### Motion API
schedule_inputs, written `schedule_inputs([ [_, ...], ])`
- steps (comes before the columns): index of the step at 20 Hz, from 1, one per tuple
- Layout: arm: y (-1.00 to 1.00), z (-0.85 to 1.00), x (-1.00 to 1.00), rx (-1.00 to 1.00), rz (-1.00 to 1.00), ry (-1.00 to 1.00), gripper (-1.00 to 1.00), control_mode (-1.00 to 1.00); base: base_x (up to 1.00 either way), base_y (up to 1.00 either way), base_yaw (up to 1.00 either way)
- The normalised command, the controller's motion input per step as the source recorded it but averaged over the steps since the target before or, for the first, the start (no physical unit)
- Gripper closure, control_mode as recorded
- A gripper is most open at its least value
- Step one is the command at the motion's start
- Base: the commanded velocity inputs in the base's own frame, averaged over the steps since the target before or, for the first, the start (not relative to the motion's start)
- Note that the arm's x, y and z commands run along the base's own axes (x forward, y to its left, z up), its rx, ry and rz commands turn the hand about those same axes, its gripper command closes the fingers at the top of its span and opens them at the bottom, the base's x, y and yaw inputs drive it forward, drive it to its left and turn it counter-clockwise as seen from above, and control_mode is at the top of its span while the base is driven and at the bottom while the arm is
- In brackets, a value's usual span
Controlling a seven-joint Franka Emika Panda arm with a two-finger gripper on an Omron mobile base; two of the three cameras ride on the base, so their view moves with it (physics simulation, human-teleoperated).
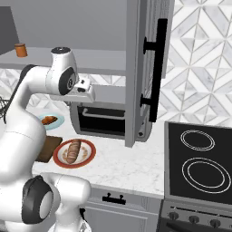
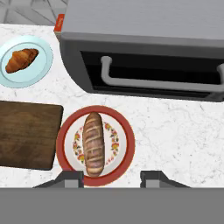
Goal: From the different types of pastries on the counter, select a croissant and place it on the cutting board. Then retrieve a jar of jam from the cabinet and place it alongside the croissant on the cutting board.
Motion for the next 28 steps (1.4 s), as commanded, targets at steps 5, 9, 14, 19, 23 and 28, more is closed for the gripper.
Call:
schedule_inputs([
  [5,0.28,-0.04,-0.09,-0.03,0.01,0.0,-1.0,-1.0,0.0,0.0,0.0],
  [9,1.0,-0.41,-0.42,-0.05,0.0,0.0,-1.0,-1.0,0.0,0.0,0.0],
  [14,1.0,-0.48,-0.18,0.0,0.0,0.03,-1.0,-1.0,0.0,0.0,0.0],
  [19,0.99,-0.62,0.13,0.0,0.0,0.1,-1.0,-1.0,0.0,0.0,0.0],
  [23,0.83,-0.51,0.62,0.01,-0.02,0.14,-1.0,-1.0,0.0,0.0,0.0],
  [28,0.85,-0.28,0.65,0.0,-0.1,0.13,-1.0,-1.0,0.0,0.0,0.0],
])
